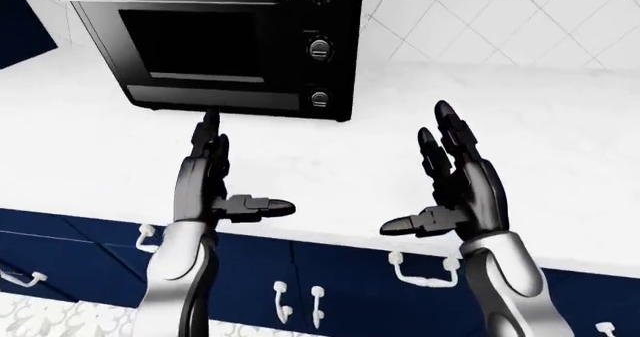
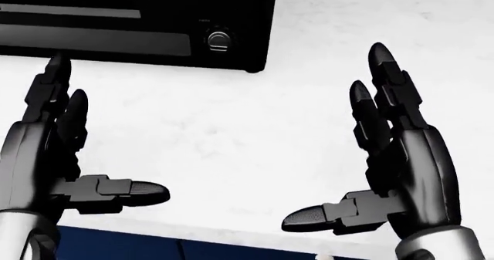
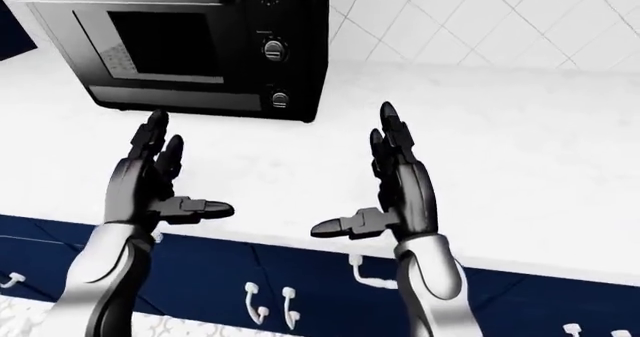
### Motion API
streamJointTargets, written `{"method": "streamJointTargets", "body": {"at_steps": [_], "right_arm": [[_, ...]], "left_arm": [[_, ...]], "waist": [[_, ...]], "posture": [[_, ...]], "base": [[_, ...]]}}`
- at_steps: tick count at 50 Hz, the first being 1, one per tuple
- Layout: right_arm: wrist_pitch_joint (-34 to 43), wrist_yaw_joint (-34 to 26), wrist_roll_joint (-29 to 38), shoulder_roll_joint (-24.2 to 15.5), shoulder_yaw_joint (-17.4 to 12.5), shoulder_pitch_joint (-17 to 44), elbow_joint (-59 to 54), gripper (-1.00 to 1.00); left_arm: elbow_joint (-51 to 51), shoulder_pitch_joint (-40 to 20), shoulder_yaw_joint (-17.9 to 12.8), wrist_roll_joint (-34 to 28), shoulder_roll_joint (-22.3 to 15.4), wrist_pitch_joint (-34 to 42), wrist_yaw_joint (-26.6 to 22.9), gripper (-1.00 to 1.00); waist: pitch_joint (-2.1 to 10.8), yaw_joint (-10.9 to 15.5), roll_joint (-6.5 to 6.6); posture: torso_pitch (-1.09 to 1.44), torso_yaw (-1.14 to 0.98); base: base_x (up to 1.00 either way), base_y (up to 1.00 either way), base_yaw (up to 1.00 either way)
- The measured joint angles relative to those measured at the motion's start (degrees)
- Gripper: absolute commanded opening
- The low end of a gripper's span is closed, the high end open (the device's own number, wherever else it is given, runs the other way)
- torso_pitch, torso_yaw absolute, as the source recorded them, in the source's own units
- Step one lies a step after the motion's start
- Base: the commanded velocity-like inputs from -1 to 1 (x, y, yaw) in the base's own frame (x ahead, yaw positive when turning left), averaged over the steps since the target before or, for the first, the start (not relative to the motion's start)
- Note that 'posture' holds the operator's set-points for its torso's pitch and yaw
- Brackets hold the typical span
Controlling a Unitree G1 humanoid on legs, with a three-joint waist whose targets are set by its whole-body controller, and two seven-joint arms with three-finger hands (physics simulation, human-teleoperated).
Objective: Open the toaster oven door.
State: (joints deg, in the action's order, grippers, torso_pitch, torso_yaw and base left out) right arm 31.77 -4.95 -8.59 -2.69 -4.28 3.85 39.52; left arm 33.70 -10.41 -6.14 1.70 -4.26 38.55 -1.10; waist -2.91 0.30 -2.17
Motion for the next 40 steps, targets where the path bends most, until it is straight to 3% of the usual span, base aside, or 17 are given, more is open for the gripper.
{"method": "streamJointTargets", "body": {"at_steps": [2,6,10,12,13,15,19,22,25,29,40], "right_arm": [[-0.4,0.0,0.1,-0.3,-0.7,-0.1,0.1,1.00],[-0.2,0.3,0.5,-0.2,-1.1,-0.3,0.2,1.00],[-0.8,0.1,0.4,-0.2,-0.7,-0.2,0.7,1.00],[-1.1,0.0,0.5,-0.1,-0.6,0.0,0.6,1.00],[-1.4,-0.1,0.5,0.1,-0.4,0.1,0.4,1.00],[-1.2,-0.4,0.3,0.2,0.0,-0.2,-0.2,1.00],[-0.1,-0.5,0.0,0.1,-0.2,-0.3,0.0,1.00],[-0.4,-0.4,-0.1,-0.2,-0.9,0.0,0.4,1.00],[-0.2,0.0,-0.1,-0.4,-1.6,0.2,1.0,1.00],[-0.4,0.2,-0.1,-0.3,-1.4,0.4,1.5,1.00],[-1.4,-0.2,-0.3,-0.4,-1.7,0.0,-0.4,1.00]], "left_arm": [[0.5,-0.1,0.7,0.2,0.4,-0.6,-0.1,1.00],[0.1,0.0,1.4,0.5,0.5,-0.9,-0.6,1.00],[0.4,0.3,0.9,0.4,0.4,-0.8,-0.4,1.00],[1.0,0.4,0.6,0.5,0.3,-0.9,-0.4,1.00],[1.3,0.4,0.3,0.4,0.1,-1.0,-0.3,1.00],[1.3,0.9,-0.2,0.3,0.1,-0.8,-0.1,1.00],[1.4,1.5,-0.4,0.2,0.1,0.5,0.1,1.00],[3.4,1.9,-0.3,0.3,0.3,0.0,0.1,1.00],[5.5,2.4,0.1,0.4,0.2,-1.1,-0.2,1.00],[8.2,2.3,0.0,0.1,-0.2,-2.0,-1.3,1.00],[7.9,1.6,0.5,-0.8,0.2,0.6,-2.0,1.00]], "waist": [[0.11,-0.5,1.15],[0.74,-0.4,0.84],[0.07,-0.9,3.33],[0.96,-1.0,5.02],[1.47,-1.1,5.08],[0.82,-1.1,3.95],[0.25,-0.7,2.93],[0.48,-0.7,1.33],[1.69,-0.5,2.00],[2.31,-0.3,2.40],[4.08,-0.4,2.19]], "posture": [[0.00,0.00],[0.00,0.00],[0.00,0.00],[0.00,0.00],[0.00,0.00],[0.00,0.00],[0.00,0.00],[0.00,0.00],[0.00,0.00],[0.00,0.00],[-0.09,0.00]], "base": [[0.34,0.00,0.00],[0.35,0.00,0.00],[0.33,0.00,0.00],[0.00,0.00,0.00],[0.00,0.00,0.00],[0.00,0.00,0.00],[0.00,0.00,0.00],[0.00,0.00,0.00],[0.00,0.00,0.00],[0.00,0.00,0.00],[0.00,0.00,0.00]]}}
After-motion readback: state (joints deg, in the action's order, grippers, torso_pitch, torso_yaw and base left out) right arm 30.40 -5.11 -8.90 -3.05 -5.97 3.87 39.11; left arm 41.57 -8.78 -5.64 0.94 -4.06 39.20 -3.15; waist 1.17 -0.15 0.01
